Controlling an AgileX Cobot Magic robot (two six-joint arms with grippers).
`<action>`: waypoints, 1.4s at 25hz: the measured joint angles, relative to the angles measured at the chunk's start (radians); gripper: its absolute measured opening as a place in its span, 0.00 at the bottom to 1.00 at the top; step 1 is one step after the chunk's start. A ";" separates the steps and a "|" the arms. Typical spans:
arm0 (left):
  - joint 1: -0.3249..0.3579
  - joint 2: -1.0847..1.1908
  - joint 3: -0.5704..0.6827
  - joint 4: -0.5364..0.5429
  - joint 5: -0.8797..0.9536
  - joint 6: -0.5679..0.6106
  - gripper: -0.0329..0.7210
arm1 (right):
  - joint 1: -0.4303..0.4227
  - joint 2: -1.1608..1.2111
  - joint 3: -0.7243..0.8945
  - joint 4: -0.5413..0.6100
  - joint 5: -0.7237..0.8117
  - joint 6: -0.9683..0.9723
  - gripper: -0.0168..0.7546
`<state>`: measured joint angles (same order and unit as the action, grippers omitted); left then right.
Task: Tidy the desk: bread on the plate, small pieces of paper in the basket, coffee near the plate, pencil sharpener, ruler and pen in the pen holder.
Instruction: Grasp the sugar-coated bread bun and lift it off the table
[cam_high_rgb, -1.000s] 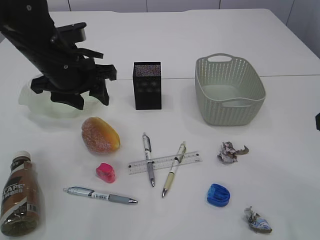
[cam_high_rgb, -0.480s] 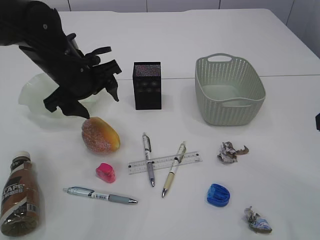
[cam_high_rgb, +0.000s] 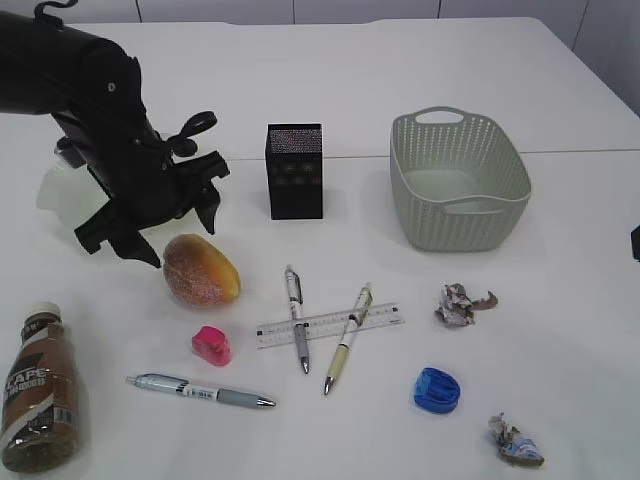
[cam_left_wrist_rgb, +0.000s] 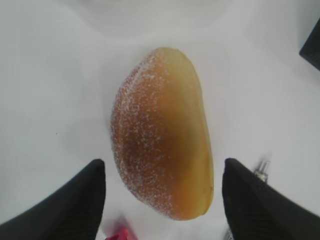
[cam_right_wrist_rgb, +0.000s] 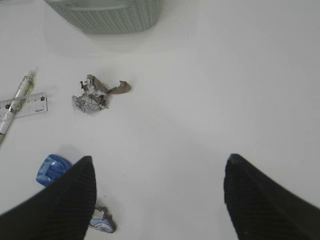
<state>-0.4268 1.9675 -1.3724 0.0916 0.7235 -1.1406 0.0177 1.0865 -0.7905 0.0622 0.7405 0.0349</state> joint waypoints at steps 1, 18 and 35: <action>0.000 0.007 0.000 -0.002 0.000 -0.002 0.75 | 0.000 0.000 0.000 0.000 0.000 0.000 0.78; 0.000 0.090 -0.002 -0.018 -0.066 -0.006 0.75 | 0.000 0.000 -0.002 0.000 -0.004 0.000 0.78; 0.000 0.097 -0.007 -0.018 -0.071 -0.006 0.37 | 0.000 0.000 -0.002 0.000 -0.004 0.000 0.78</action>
<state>-0.4268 2.0641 -1.3796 0.0733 0.6526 -1.1467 0.0177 1.0865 -0.7921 0.0622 0.7365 0.0349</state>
